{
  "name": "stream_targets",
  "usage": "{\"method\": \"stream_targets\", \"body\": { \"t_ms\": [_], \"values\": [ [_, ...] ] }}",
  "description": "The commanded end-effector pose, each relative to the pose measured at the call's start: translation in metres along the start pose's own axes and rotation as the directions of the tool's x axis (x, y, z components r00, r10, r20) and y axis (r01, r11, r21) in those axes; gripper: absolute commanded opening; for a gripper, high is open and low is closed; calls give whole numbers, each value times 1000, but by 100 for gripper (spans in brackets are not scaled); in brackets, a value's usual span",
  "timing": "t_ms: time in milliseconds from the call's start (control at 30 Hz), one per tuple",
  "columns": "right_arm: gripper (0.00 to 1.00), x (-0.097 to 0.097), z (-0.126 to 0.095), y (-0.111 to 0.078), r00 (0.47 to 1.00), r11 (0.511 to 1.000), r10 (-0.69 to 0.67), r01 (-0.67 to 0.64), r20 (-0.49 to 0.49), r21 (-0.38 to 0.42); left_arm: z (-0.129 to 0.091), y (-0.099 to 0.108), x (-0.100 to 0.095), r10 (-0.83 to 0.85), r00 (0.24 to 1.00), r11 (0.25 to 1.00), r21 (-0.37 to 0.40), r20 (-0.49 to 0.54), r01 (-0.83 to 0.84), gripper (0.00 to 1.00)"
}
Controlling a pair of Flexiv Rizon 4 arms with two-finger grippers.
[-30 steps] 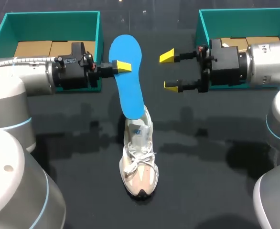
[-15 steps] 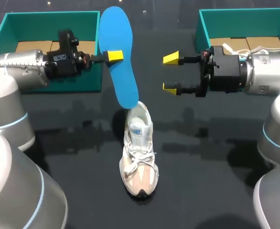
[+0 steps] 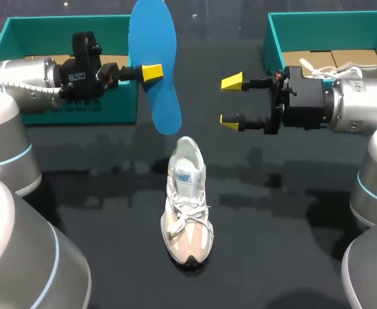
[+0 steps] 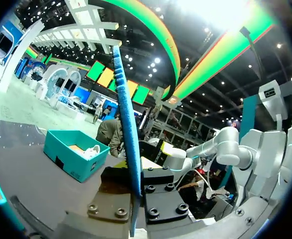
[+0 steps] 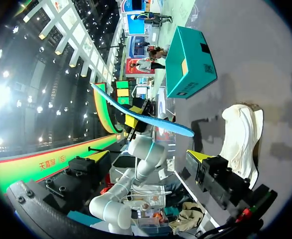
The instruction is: Take the shoe out of the shoebox, open the shoe tongue, remove and reinsert the insole, then place the shoe into the shoebox
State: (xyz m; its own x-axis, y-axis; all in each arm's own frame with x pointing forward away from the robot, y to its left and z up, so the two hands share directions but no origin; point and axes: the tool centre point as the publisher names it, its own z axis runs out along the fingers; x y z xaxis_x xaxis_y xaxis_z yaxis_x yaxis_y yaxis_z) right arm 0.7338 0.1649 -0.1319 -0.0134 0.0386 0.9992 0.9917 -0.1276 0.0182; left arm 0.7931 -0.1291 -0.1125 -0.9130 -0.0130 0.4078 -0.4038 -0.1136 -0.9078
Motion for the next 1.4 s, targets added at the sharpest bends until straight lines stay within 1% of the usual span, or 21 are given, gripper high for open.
{"method": "stream_targets", "body": {
  "t_ms": [33,67,100,133,167,567,600,633,667,700,733,767,800,867,900,933,967,1000,1367,1400],
  "values": [
    [100,0,2,0,1000,1000,1,-1,2,-1,5,1,7,296,954,955,-18,-50,-297,0],
    [100,0,2,0,1000,1000,1,-1,2,-1,7,1,8,363,929,930,-29,-69,-366,0],
    [100,0,2,0,1000,1000,1,-1,2,-1,8,2,10,444,894,895,-21,-62,-446,0],
    [100,0,2,0,1000,1000,1,-1,2,-1,9,5,12,574,818,818,-15,-18,-575,0],
    [100,0,2,0,1000,1000,1,-1,2,-1,12,13,13,720,691,694,-27,62,-720,0],
    [100,0,2,0,1000,1000,1,-1,2,-1,12,13,13,720,691,694,-27,62,-720,0],
    [100,0,2,0,1000,1000,1,-1,2,-1,13,14,15,770,633,637,-35,76,-770,0],
    [100,0,2,0,1000,1000,1,-1,2,-1,15,14,18,802,597,598,-18,33,-801,0],
    [100,0,2,0,1000,1000,1,-1,2,-1,15,14,19,822,568,569,-17,34,-822,0],
    [100,0,2,0,1000,1000,1,-1,2,-1,16,15,21,844,536,536,-3,22,-844,0],
    [100,0,2,0,1000,1000,1,-1,2,-1,16,15,21,865,502,502,28,-5,-864,0],
    [100,0,2,0,1000,1000,1,-1,2,-1,16,14,21,879,477,477,20,-1,-879,0],
    [100,0,2,0,1000,1000,1,-1,2,-1,16,14,21,893,449,450,51,-32,-892,0],
    [100,0,2,0,1000,1000,1,-1,2,-1,15,14,21,910,413,414,55,-31,-908,0],
    [100,0,2,0,1000,1000,1,-1,2,-1,13,14,21,933,354,359,87,-67,-929,0],
    [100,0,2,0,1000,1000,1,-1,2,-1,12,14,22,950,302,309,92,-82,-947,0],
    [100,0,2,0,1000,1000,1,-1,2,-1,10,13,22,968,228,239,112,-102,-965,0],
    [100,0,2,0,1000,1000,1,-1,2,-1,8,12,21,983,129,147,147,-127,-978,0],
    [100,0,2,0,1000,1000,1,-1,2,-1,8,12,21,983,129,147,147,-127,-978,0],
    [100,0,2,0,1000,1000,1,-1,2,-1,10,12,22,987,91,114,172,-136,-979,0]
  ]
}}
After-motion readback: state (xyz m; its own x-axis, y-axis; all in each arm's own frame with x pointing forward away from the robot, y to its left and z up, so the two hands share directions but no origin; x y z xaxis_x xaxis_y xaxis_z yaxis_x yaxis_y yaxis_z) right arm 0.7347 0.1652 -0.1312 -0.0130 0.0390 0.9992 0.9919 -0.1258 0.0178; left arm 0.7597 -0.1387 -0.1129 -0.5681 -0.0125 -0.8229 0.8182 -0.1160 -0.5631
